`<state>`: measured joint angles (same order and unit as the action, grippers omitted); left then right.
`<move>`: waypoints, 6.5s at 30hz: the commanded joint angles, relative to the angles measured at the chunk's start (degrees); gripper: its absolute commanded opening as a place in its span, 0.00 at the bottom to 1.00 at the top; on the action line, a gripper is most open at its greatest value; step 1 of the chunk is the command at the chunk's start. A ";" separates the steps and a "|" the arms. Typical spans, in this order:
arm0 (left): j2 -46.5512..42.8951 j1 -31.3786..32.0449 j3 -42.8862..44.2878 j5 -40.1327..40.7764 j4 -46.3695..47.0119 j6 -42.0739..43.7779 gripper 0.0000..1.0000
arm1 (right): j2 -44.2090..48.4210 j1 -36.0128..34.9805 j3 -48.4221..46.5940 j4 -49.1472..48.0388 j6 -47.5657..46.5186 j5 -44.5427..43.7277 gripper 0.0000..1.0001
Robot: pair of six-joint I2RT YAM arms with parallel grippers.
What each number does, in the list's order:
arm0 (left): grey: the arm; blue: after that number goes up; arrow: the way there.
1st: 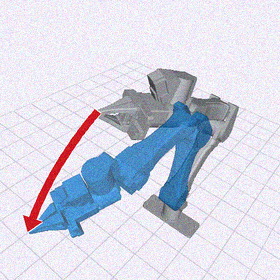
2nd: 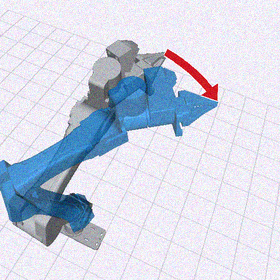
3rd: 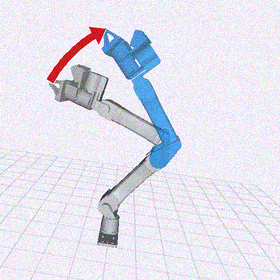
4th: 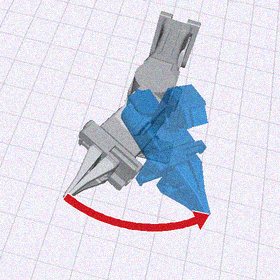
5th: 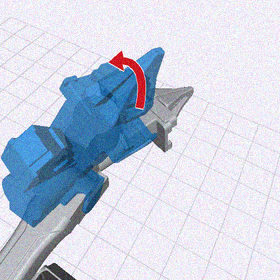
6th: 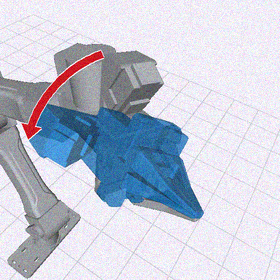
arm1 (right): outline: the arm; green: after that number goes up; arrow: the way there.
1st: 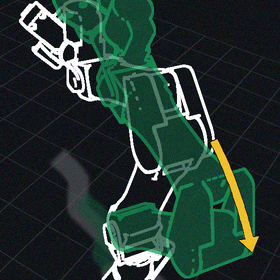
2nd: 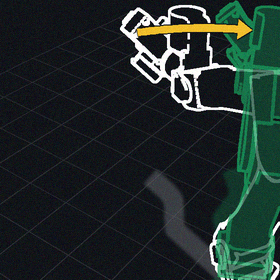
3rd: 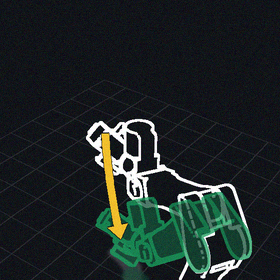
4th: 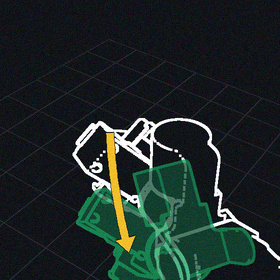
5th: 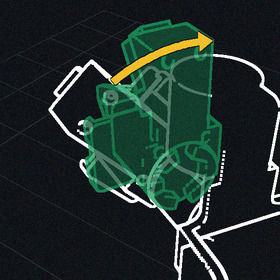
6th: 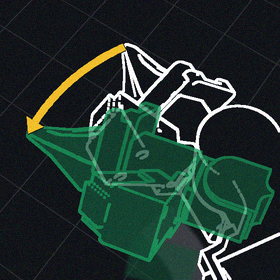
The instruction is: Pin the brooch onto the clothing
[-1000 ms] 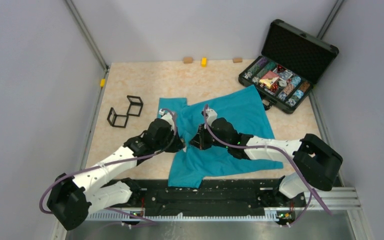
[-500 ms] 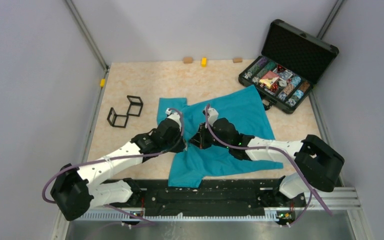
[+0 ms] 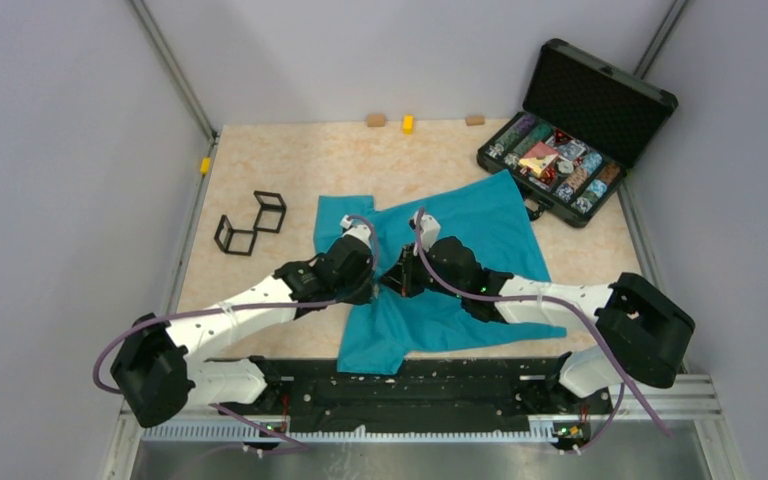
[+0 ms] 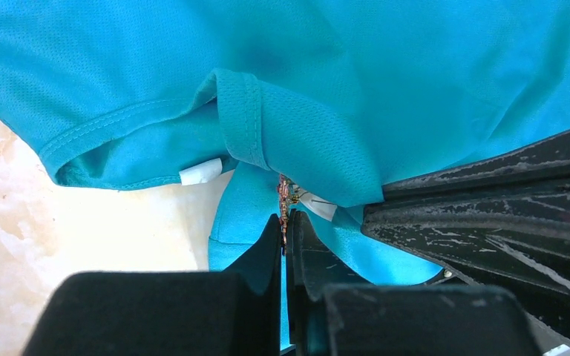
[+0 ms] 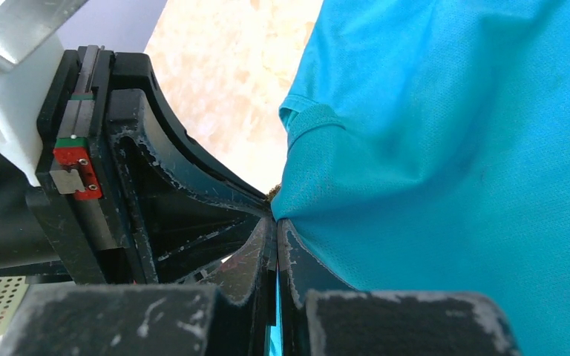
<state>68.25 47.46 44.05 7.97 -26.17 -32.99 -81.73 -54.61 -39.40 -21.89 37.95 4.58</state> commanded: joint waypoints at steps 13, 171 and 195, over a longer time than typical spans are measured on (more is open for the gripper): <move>-1.57 0.81 1.91 1.47 2.52 -2.31 0.00 | -2.22 -0.52 -1.48 -2.88 -0.33 4.62 0.00; -6.52 -23.21 -1.10 -45.76 -0.44 20.31 0.00 | 7.19 10.28 6.42 -12.03 -13.09 25.19 0.50; -7.09 -25.59 -3.28 -8.88 -4.91 -7.42 0.65 | 20.74 19.82 -0.15 23.99 -17.04 -10.42 0.62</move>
<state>59.09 22.31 43.51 -7.27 -31.22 -30.98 -61.87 -37.50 -37.71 -2.26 20.58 -3.49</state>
